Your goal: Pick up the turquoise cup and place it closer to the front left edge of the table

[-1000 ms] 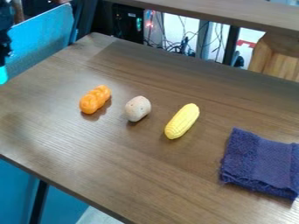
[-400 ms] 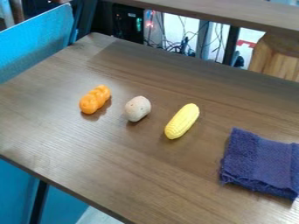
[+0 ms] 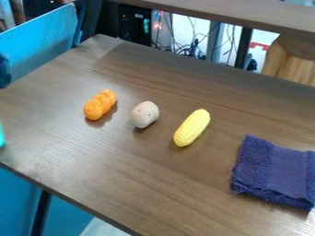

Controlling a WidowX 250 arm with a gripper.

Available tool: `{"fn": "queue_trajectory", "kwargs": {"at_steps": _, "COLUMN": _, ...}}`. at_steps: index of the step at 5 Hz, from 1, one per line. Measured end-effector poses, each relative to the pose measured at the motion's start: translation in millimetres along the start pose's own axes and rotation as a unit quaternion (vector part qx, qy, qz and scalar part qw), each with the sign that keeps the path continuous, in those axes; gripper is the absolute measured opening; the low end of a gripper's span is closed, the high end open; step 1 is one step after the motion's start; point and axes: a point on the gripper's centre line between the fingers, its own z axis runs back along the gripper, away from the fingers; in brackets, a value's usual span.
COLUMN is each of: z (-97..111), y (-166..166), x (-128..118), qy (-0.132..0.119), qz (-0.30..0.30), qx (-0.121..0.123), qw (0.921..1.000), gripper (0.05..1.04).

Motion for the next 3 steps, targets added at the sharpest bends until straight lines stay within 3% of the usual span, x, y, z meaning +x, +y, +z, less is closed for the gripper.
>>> {"fn": "queue_trajectory", "kwargs": {"at_steps": 1, "z": 2.8, "y": -8.3, "x": 5.9, "qy": -0.009, "qz": -0.019, "qx": 0.021, "qw": 0.9996, "gripper": 0.100}}
{"fn": "queue_trajectory", "kwargs": {"at_steps": 3, "z": 2.7, "y": -13.0, "x": 17.9, "qy": -0.015, "qz": -0.046, "qx": 0.037, "qw": 0.9981, "gripper": 0.100}}
